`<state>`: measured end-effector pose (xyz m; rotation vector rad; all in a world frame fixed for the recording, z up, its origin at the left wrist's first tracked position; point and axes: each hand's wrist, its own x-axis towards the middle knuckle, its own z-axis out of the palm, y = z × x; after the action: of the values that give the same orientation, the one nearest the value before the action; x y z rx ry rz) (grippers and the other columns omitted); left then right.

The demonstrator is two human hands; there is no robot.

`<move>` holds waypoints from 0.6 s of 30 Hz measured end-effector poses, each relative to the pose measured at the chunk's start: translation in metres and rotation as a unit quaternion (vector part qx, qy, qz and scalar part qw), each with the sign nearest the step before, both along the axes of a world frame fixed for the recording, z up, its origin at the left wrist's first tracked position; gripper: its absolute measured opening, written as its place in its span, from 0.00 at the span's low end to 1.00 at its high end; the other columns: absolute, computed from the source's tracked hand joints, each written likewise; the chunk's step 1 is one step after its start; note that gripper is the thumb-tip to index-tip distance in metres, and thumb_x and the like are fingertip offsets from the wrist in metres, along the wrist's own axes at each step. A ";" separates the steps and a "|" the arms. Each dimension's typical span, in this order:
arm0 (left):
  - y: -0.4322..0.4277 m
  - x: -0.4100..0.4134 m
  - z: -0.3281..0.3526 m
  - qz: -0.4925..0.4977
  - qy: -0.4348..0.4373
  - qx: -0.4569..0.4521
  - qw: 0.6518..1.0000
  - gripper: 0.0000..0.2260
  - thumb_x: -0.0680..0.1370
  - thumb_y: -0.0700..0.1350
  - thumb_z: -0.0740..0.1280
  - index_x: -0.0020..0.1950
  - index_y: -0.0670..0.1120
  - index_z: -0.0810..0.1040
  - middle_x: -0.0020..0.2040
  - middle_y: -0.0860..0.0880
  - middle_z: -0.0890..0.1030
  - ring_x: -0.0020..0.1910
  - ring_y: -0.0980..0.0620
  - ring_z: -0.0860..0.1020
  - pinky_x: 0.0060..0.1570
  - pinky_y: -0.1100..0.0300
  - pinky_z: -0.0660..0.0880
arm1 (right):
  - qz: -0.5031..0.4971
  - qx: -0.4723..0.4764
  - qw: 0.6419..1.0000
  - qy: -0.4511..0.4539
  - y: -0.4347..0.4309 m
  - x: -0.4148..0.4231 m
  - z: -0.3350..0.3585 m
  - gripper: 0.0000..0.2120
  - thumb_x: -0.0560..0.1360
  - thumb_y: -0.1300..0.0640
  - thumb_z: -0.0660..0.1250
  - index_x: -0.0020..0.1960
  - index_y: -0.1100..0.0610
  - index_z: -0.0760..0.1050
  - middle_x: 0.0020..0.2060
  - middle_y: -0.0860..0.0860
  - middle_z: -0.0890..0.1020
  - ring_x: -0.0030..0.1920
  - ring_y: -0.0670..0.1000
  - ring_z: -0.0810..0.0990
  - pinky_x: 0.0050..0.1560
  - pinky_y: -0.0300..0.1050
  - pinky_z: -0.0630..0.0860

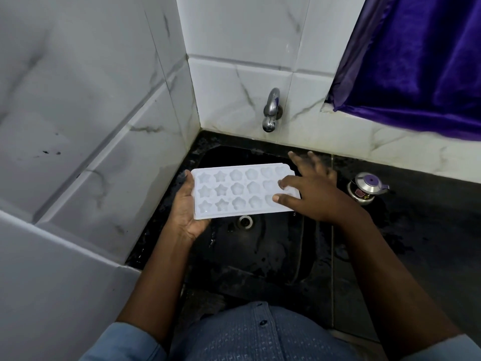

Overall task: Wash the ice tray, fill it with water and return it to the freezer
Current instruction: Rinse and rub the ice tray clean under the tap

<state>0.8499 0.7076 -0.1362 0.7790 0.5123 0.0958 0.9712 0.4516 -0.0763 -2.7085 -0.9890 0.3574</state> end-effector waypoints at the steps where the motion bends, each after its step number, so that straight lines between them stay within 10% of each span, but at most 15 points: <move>1: -0.001 0.000 0.001 0.002 0.001 -0.001 1.000 0.33 0.85 0.67 0.51 0.72 0.43 0.77 0.65 0.39 0.84 0.60 0.40 0.85 0.48 0.43 0.85 | -0.002 -0.004 1.000 0.003 -0.001 0.000 -0.001 0.20 0.77 0.30 0.62 0.60 0.41 0.79 0.85 0.45 0.45 0.83 0.54 0.36 0.77 0.64 0.40; 18: 0.000 0.005 -0.001 -0.002 0.000 0.002 1.000 0.35 0.84 0.68 0.50 0.75 0.42 0.75 0.68 0.39 0.82 0.65 0.39 0.83 0.53 0.42 0.84 | -0.002 0.014 1.000 0.023 -0.004 0.009 -0.009 0.18 0.78 0.31 0.62 0.61 0.38 0.79 0.85 0.44 0.44 0.83 0.53 0.36 0.77 0.65 0.40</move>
<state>0.8549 0.7077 -0.1370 0.7837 0.5096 0.0925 0.9802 0.4474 -0.0858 -2.6641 -0.9674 0.4004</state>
